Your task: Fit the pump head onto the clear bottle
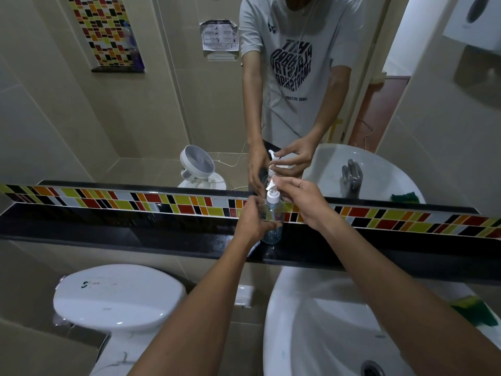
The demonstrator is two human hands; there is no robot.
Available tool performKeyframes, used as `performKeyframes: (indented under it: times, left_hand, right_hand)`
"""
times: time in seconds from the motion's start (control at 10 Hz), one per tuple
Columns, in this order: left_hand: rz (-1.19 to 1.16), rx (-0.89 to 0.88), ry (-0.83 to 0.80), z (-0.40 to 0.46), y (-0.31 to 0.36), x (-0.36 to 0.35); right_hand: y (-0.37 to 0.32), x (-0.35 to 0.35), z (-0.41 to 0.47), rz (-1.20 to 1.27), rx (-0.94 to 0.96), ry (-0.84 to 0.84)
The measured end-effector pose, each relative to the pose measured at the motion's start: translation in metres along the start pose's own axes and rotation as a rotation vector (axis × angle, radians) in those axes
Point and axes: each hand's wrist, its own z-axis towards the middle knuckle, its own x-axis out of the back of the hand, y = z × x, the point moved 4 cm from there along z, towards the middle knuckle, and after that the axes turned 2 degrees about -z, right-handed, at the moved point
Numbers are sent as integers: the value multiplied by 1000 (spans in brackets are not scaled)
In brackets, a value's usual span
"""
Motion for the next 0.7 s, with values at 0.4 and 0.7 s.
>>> performKeyframes:
  times: [0.4, 0.7]
  left_hand:
    - [68, 15, -6, 10, -16, 3]
    - [534, 54, -115, 6, -41, 9]
  right_hand:
    - [-8, 7, 5, -141, -66, -52]
    - [-20, 8, -3, -137, -1, -33]
